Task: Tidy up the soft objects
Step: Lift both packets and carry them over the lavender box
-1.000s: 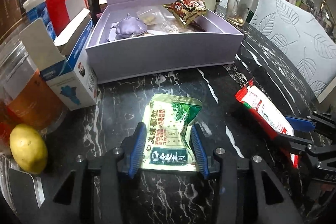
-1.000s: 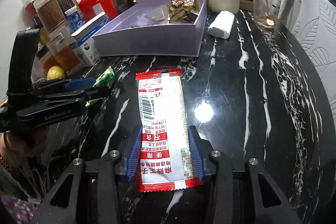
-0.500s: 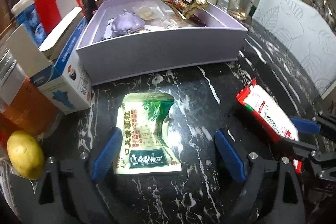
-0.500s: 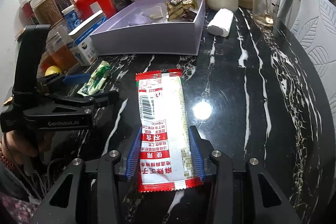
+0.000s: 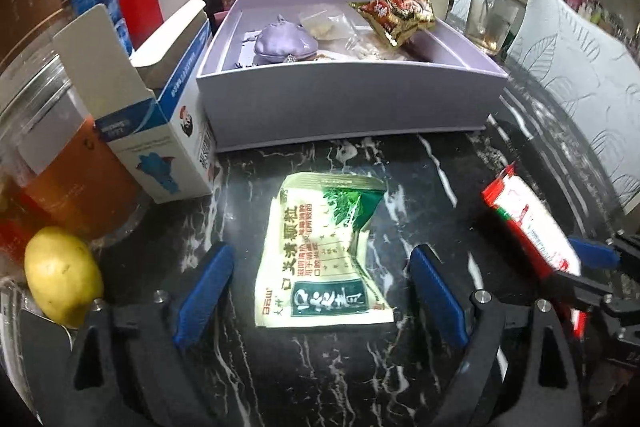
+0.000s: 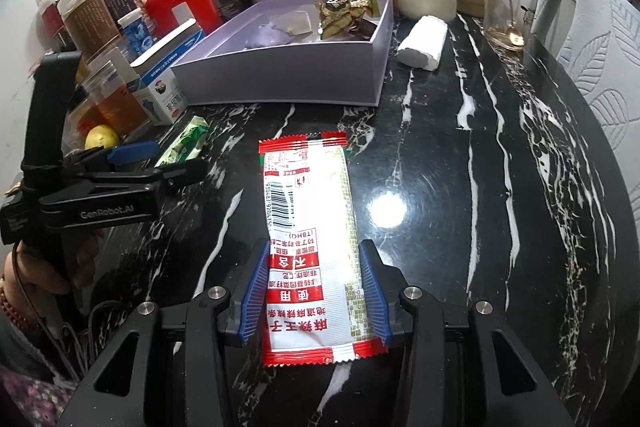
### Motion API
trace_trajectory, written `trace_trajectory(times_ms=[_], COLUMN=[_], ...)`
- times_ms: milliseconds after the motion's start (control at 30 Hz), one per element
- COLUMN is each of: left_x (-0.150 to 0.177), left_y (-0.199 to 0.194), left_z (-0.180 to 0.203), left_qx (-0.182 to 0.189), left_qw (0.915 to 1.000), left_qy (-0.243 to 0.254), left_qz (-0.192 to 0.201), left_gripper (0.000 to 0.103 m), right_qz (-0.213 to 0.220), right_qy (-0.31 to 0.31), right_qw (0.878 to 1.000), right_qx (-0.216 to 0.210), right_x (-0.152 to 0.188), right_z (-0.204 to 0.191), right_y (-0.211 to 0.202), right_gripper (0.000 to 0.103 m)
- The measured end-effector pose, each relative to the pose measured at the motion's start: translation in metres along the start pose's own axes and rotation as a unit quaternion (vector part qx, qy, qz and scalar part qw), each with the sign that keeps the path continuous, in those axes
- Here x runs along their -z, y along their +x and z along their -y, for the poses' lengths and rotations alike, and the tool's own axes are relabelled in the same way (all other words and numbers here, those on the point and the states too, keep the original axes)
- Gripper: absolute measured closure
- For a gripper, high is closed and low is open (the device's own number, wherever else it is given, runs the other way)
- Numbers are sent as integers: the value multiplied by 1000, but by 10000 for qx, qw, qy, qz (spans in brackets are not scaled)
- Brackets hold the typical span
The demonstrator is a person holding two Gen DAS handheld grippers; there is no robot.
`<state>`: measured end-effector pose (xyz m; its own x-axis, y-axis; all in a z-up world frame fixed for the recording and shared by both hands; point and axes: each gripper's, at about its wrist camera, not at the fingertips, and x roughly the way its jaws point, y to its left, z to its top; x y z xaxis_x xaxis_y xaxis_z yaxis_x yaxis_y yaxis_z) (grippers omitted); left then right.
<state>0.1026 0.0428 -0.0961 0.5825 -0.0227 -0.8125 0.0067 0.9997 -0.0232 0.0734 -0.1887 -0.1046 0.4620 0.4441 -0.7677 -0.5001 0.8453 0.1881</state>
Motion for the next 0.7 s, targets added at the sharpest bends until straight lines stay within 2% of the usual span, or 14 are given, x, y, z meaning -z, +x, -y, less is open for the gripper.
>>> trace_trajectory(times_ms=[67, 100, 133, 167, 367, 700], left_x=[1, 2, 2, 1, 1, 5], left_y=[0, -1, -4, -5, -9, -34], left_z=[0, 0, 1, 3, 12, 21], left_qx=[4, 2, 38, 33, 240, 383], left_qw=[10000, 10000, 9998, 9996, 9989, 9978], left_qy=[8, 24, 81, 149, 348, 387], left_qz=[31, 63, 183, 232, 178, 370], left_gripper=[13, 17, 42, 55, 58, 58], right_qz=[2, 6, 7, 10, 40, 277], right_qy=[-7, -7, -6, -4, -27, -20], right_qw=[10000, 10000, 10000, 10000, 10000, 9996], right_qx=[0, 7, 11, 24, 47, 29], right_x=[0, 0, 0, -1, -2, 1], right_z=[0, 0, 1, 1, 0, -4], right_y=[0, 0, 0, 0, 1, -16], right_gripper=[59, 59, 59, 59, 60, 60])
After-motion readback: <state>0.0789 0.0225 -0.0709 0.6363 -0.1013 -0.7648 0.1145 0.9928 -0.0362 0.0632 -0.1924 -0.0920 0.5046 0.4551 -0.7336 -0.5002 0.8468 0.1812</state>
